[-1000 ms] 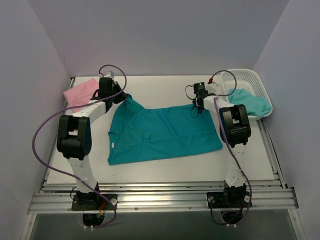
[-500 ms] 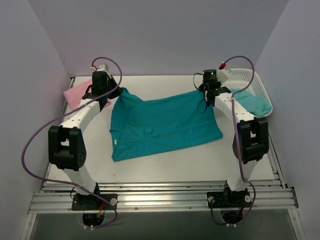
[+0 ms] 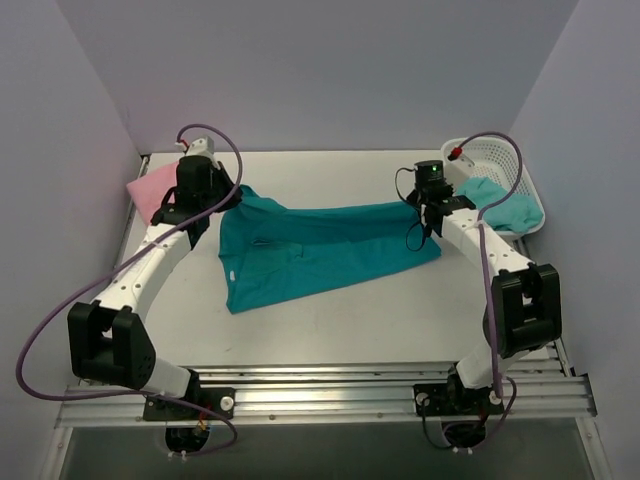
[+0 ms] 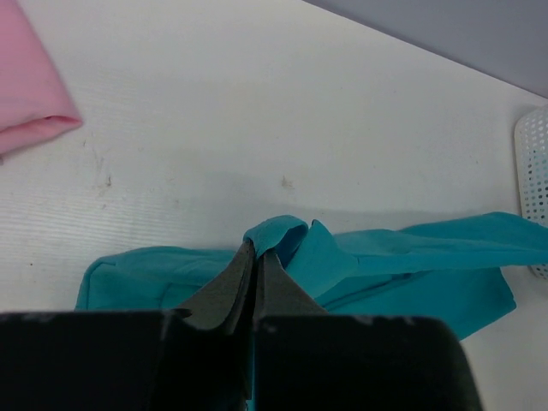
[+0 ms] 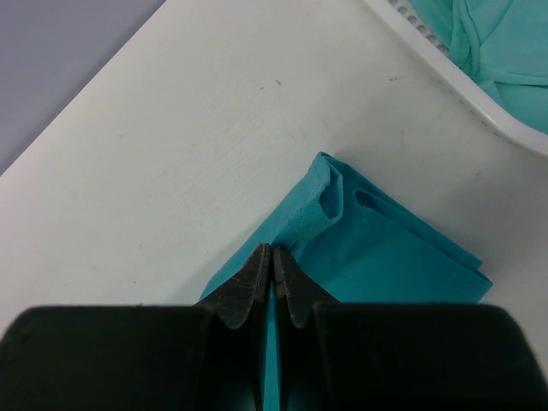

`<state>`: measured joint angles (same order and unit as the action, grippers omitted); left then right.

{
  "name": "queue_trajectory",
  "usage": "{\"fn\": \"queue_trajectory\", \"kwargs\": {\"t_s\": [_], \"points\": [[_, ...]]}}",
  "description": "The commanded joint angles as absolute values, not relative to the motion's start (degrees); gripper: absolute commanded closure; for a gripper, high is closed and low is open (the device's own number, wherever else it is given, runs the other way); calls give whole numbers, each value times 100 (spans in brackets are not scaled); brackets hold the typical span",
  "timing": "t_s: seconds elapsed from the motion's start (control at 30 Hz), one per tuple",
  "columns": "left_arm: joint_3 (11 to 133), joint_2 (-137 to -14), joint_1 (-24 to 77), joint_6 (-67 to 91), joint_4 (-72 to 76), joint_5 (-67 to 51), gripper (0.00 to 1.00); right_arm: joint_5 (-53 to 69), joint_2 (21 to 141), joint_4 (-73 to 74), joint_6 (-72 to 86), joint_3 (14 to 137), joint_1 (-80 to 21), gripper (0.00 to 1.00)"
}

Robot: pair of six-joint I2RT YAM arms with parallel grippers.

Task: Fold and stack the t-shirts
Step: Fold the tshirt

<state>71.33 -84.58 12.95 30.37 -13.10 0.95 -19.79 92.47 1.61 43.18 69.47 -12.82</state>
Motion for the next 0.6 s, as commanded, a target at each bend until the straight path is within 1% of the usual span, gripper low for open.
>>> {"fn": "queue_trajectory", "kwargs": {"t_s": [0.0, 0.1, 0.23, 0.4, 0.57], "points": [[6865, -7955, 1502, 2865, -1494, 553, 98, -2180, 8886, 150, 4236, 6759, -1318, 100], [6610, -7805, 1652, 2892, -1459, 773, 98, -2180, 8964, 53, 4201, 6618, -1345, 100], [6583, -7918, 1679, 2892, -1433, 914, 98, -2206, 9473, -123, 4140, 6863, -1345, 100], [6758, -8366, 1670, 2716, -1091, 1002, 98, -2171, 10071, -114, 4017, 7635, -1336, 100], [7549, -8999, 1591, 2558, -1142, 1028, 98, -2127, 10862, -26, 3929, 8550, -1310, 100]]}}
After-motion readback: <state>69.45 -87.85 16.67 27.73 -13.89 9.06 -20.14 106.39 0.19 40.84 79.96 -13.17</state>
